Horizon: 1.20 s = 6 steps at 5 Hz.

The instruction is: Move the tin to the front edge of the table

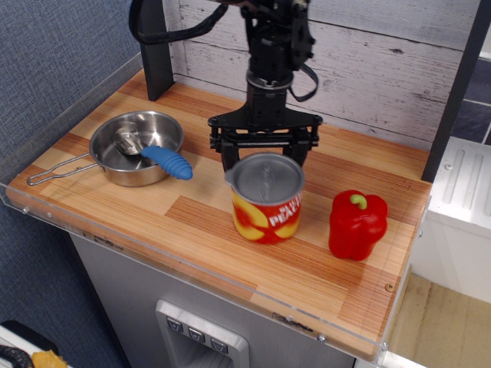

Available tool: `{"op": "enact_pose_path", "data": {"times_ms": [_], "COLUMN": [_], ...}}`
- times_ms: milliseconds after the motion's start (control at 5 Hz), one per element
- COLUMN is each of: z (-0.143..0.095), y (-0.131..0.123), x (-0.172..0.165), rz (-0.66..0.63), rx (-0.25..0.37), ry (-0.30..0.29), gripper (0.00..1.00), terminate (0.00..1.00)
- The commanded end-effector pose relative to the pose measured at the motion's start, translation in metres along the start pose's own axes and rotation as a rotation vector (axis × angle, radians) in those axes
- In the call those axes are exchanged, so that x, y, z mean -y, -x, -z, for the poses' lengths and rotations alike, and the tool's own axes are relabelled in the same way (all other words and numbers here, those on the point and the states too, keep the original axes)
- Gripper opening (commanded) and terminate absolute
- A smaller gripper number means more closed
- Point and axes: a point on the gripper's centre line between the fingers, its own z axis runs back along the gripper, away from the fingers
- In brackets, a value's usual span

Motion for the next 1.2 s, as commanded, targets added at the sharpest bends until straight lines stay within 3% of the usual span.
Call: {"op": "enact_pose_path", "data": {"times_ms": [0, 400, 600, 1000], "z": [-0.023, -0.025, -0.033, -0.052], "y": [0.017, 0.037, 0.047, 0.042], "x": [-0.001, -0.005, -0.012, -0.028], "rz": [0.017, 0.025, 0.002, -0.065], "rx": [0.091, 0.105, 0.141, 0.217], "ry": [0.000, -0.016, -0.020, -0.046], "gripper": [1.00, 1.00, 1.00, 1.00], "terminate": [0.00, 0.00, 0.00, 0.00]}}
